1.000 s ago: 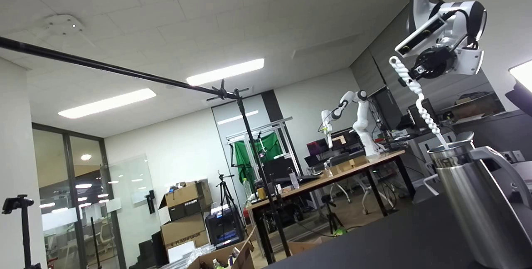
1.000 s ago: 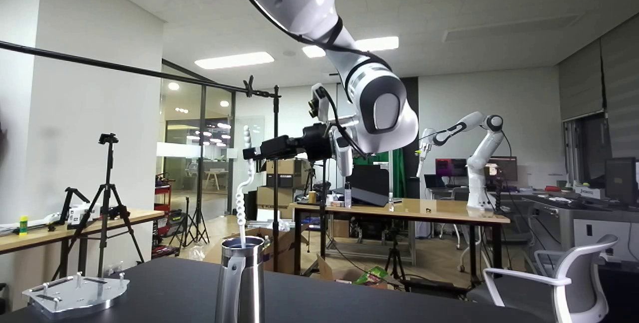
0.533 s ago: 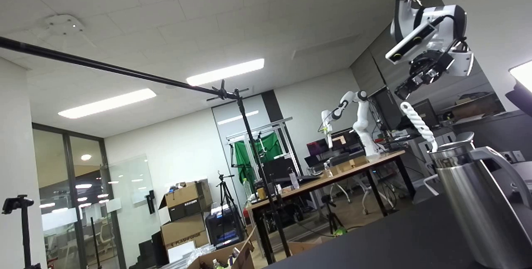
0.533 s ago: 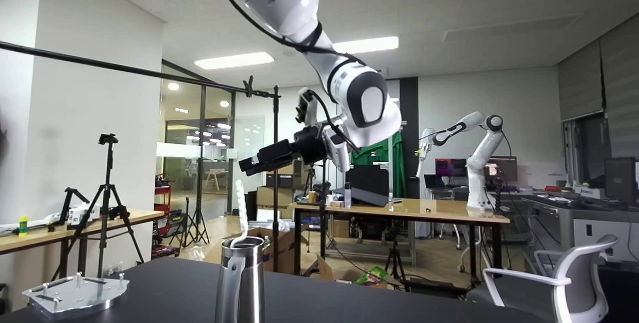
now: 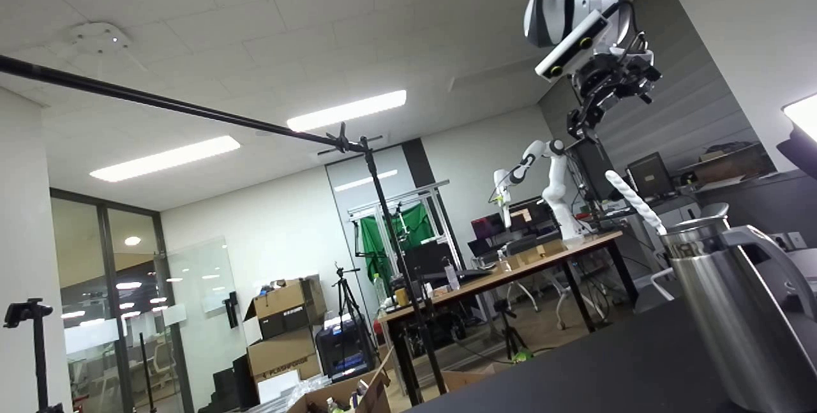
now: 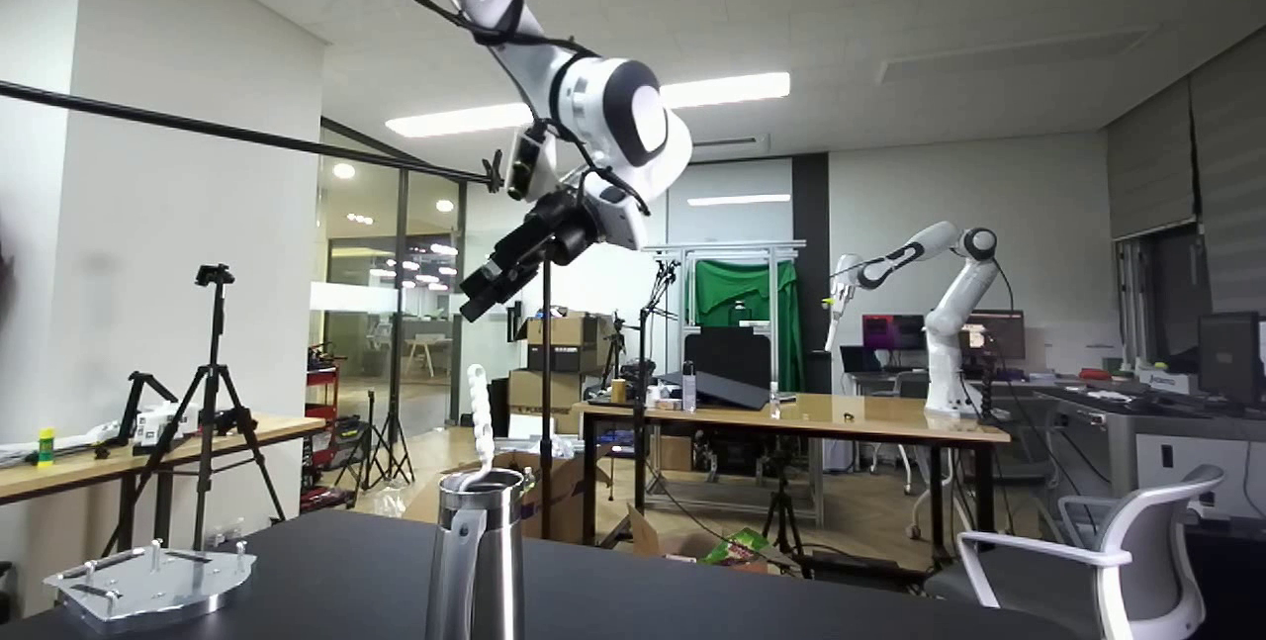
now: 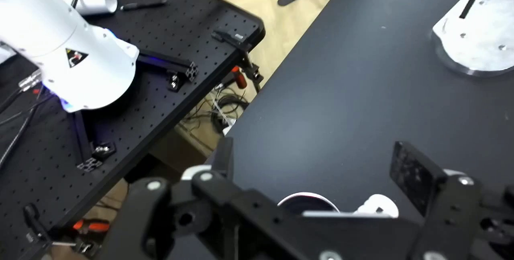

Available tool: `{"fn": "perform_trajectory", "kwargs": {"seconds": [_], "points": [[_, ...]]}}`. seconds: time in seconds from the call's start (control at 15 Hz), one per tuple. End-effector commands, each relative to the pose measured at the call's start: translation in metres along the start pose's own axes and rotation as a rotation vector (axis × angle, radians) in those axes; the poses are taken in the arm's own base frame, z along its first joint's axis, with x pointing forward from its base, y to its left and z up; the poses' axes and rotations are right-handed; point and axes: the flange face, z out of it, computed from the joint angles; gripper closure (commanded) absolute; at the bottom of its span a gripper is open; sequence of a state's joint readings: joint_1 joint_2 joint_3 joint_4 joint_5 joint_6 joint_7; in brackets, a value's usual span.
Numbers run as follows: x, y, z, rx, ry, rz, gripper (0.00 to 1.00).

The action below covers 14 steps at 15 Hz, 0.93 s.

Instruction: Put the flask inside the flask and use it to scrub the inside

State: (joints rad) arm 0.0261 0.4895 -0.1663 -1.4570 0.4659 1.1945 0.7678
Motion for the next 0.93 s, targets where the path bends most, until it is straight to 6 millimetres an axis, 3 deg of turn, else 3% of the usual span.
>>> {"fn": "perform_trajectory", "kwargs": {"seconds": [0.0, 0.53, 0.87], "points": [[-0.019, -0.023, 0.003, -0.090, 0.188, -0.009, 0.00], [-0.026, -0.096, 0.041, -0.164, 0.669, -0.163, 0.00], [-0.039, -0.118, 0.056, -0.027, 0.926, -0.310, 0.00]]}}
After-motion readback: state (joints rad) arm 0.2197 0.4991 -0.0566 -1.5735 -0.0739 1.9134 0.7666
